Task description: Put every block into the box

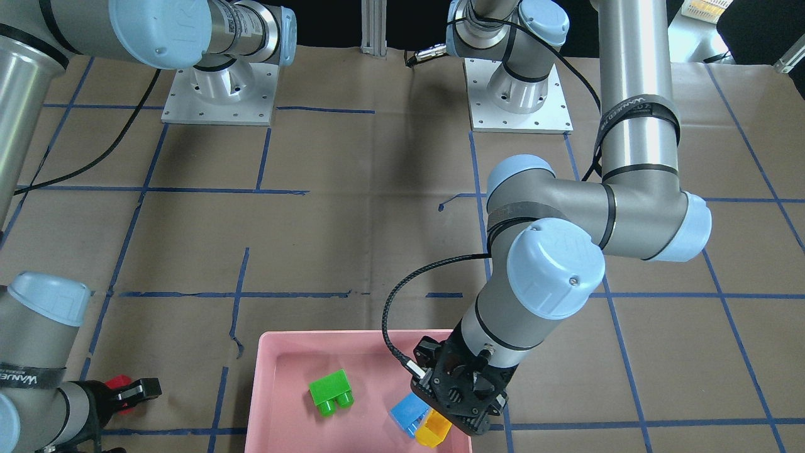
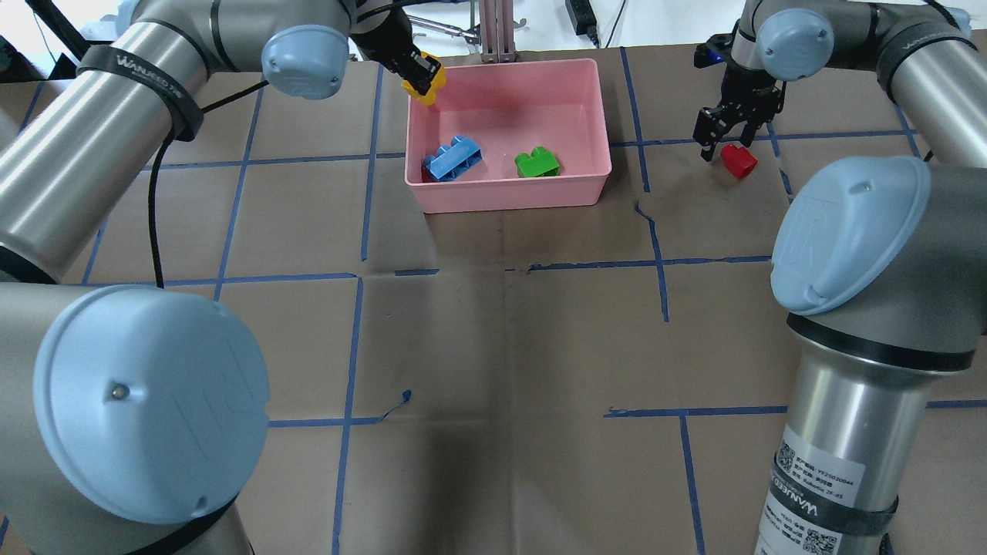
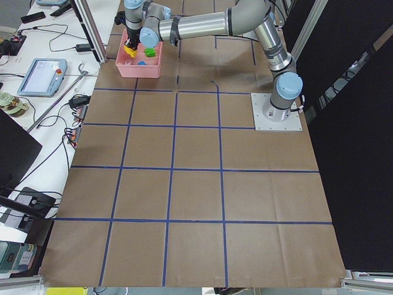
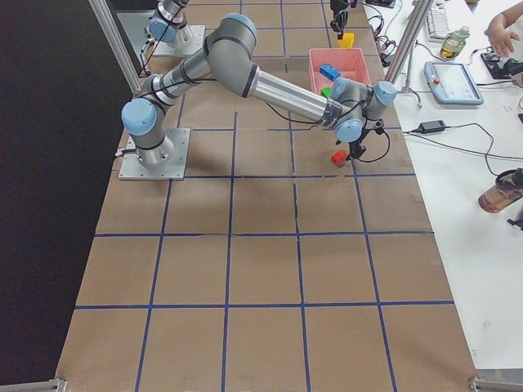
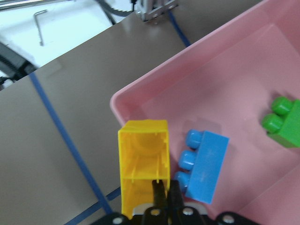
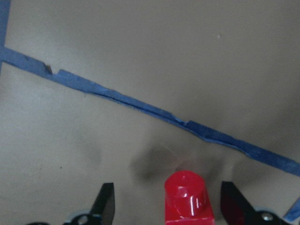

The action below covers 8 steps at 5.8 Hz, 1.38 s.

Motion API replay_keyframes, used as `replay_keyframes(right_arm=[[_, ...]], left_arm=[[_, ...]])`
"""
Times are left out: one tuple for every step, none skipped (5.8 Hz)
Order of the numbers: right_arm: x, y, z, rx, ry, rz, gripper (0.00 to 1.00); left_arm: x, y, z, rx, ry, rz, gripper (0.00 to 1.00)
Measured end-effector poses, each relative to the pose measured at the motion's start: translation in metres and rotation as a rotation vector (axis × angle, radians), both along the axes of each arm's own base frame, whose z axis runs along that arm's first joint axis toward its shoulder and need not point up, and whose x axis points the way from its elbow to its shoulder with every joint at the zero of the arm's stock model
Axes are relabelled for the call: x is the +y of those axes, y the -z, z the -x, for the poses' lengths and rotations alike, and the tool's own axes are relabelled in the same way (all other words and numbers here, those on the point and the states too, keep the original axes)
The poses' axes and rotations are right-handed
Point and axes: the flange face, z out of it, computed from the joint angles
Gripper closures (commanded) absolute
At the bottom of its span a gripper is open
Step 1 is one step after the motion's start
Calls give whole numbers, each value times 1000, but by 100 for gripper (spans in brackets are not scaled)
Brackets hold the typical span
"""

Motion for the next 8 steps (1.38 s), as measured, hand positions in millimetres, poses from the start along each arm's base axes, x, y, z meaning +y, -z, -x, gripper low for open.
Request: replay_keyframes(right_arm=[[1, 3, 0, 1, 3, -5, 77], [1, 4, 1, 8, 4, -7, 91], [0, 0, 2, 19, 6, 2, 91], [-5, -11, 2, 25, 12, 37, 91], [-11, -41, 2, 35, 44, 95, 90], [-14, -87, -3, 48, 102, 166, 90], [-11, -130, -17, 51, 152, 226, 90], [-3, -168, -49, 48, 203, 273, 90]], left_arm=[[6, 3, 8, -18, -5, -15, 1], [22, -6, 9, -38, -30, -57, 1], [53, -27, 1, -63, -79, -110, 1], [89, -53, -12, -98, -156, -169, 1], [122, -82, -24, -125, -225, -225, 1], [154, -113, -33, -138, -268, -268, 1], [180, -142, -48, -142, -302, -297, 1], [194, -167, -63, -134, -332, -290, 1]])
